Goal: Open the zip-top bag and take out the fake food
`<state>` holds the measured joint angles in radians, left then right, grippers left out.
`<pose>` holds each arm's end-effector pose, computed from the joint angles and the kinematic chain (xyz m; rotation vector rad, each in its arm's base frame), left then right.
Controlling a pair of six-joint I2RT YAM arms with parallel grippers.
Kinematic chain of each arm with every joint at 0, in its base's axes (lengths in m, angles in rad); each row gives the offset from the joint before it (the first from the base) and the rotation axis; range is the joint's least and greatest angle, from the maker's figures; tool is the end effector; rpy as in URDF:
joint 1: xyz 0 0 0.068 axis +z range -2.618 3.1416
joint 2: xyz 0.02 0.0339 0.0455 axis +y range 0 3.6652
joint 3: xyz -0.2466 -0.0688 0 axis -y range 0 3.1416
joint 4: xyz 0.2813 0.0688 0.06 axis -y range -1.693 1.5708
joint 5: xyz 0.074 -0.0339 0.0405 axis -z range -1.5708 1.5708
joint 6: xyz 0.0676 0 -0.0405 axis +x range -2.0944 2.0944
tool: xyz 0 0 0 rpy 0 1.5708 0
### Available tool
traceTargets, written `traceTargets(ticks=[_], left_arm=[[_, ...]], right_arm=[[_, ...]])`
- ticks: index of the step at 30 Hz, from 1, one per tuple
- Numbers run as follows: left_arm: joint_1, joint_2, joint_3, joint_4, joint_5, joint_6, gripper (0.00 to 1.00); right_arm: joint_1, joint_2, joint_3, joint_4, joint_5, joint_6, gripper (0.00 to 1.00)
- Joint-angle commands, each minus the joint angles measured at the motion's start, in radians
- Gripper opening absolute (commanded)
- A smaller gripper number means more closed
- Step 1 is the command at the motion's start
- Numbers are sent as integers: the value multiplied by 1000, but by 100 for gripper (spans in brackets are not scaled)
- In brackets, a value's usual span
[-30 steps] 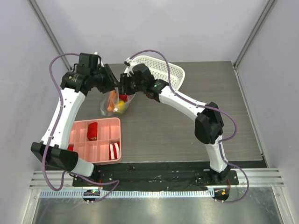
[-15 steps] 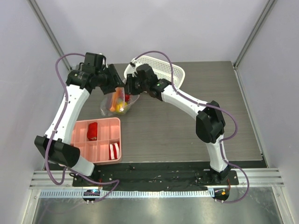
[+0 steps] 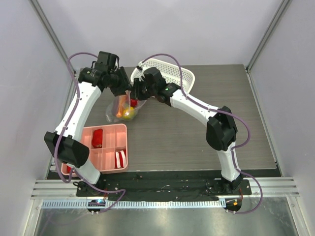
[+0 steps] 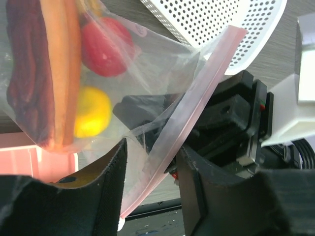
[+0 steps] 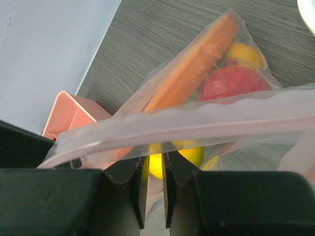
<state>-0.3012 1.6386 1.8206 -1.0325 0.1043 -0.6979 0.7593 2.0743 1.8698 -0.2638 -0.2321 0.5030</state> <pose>0.3758 -0.1241 0.3633 -0.4442 2.4595 -0.5653 0.3892 0.3908 0.2680 -0.4334 2.1416 0.9958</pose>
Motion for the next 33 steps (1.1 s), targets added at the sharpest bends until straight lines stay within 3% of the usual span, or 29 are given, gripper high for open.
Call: traceTargets(ticks=[1, 6, 11, 14, 21, 29, 32, 33], left_arm=[[-3, 17, 63, -40, -54, 21, 41], [-3, 53, 98, -78, -57, 26, 16], [-3, 63, 100, -93, -64, 28, 0], [-3, 60, 91, -84, -32, 26, 0], [-4, 7, 42, -25, -20, 0, 0], [-4, -23, -89, 55, -20, -83, 0], [-1, -29, -132, 106, 11, -126, 0], [-1, -28, -136, 114, 23, -138, 0]], right_arm=[[3, -56, 32, 11, -26, -18, 23], [5, -59, 14, 9, -30, -27, 28], [5, -60, -6, 8, -45, -30, 30], [5, -63, -20, 8, -85, -38, 34], [5, -100, -130, 72, -176, -58, 54], [6, -59, -167, 133, -171, -50, 60], [11, -65, -179, 127, -46, -89, 66], [12, -66, -184, 130, 49, -102, 74]])
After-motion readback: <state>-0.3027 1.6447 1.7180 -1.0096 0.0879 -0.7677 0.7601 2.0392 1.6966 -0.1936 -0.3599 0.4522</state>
